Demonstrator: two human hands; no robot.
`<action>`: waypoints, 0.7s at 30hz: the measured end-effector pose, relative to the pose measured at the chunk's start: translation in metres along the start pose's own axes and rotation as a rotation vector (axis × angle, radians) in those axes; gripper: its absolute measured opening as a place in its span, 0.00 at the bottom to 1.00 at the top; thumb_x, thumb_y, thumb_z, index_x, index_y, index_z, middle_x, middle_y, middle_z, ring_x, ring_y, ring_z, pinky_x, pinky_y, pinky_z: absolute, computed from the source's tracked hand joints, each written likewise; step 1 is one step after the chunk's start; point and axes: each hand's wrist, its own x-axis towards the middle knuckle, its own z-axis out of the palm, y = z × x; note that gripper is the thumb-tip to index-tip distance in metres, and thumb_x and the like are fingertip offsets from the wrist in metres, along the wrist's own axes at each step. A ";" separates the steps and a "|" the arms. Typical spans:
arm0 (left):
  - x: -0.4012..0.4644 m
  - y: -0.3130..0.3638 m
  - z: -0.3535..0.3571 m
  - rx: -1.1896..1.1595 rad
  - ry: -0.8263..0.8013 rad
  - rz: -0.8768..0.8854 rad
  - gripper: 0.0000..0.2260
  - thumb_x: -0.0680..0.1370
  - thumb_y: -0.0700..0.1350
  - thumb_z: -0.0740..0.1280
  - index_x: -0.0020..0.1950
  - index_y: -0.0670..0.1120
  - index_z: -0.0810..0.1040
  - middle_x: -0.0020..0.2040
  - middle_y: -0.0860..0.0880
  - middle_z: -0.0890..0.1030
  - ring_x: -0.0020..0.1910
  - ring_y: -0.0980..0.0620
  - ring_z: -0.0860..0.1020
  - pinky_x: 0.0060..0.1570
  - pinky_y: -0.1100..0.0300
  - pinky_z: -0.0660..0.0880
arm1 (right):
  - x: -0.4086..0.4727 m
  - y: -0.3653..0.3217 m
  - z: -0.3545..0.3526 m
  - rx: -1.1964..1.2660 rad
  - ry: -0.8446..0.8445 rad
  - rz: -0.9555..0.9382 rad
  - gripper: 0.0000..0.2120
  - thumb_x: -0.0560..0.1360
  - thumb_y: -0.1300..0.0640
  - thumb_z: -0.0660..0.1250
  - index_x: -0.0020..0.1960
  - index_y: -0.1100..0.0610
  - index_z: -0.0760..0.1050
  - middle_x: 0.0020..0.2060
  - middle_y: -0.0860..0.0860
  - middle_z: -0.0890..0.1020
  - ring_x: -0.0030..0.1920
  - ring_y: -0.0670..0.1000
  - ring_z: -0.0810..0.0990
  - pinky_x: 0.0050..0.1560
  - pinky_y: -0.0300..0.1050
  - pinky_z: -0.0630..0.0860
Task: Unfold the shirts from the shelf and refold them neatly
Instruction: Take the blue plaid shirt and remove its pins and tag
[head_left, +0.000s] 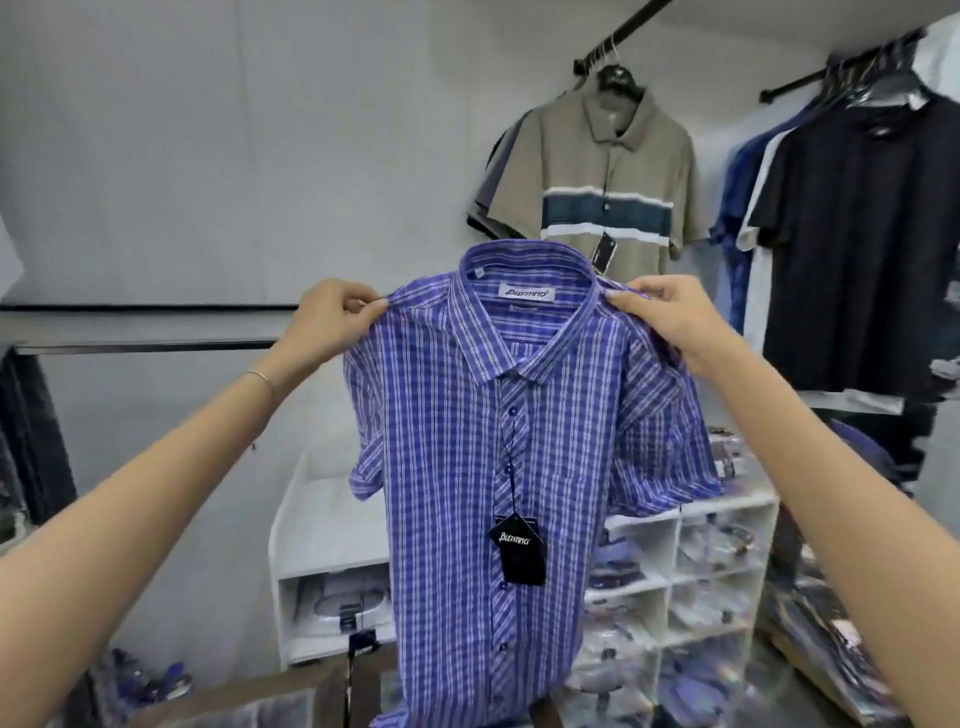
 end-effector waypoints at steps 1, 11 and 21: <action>0.000 0.001 0.001 -0.035 -0.006 -0.029 0.09 0.80 0.45 0.65 0.44 0.43 0.81 0.23 0.56 0.73 0.25 0.61 0.70 0.33 0.65 0.66 | -0.003 -0.002 -0.003 -0.015 -0.019 0.006 0.09 0.76 0.58 0.69 0.51 0.64 0.79 0.42 0.58 0.83 0.37 0.49 0.81 0.40 0.41 0.79; -0.015 0.012 0.007 -0.386 -0.146 -0.162 0.08 0.83 0.42 0.57 0.48 0.45 0.74 0.45 0.45 0.79 0.42 0.47 0.80 0.50 0.51 0.78 | -0.034 -0.021 -0.022 -0.176 -0.325 0.073 0.06 0.78 0.57 0.65 0.51 0.58 0.78 0.41 0.52 0.85 0.40 0.48 0.84 0.38 0.37 0.78; -0.056 0.091 0.068 -1.026 -0.462 -0.249 0.14 0.82 0.37 0.54 0.40 0.42 0.74 0.30 0.51 0.82 0.30 0.57 0.79 0.30 0.67 0.76 | -0.060 -0.007 0.030 -0.128 -0.495 -0.033 0.12 0.77 0.63 0.65 0.60 0.62 0.77 0.51 0.59 0.83 0.46 0.53 0.80 0.50 0.48 0.78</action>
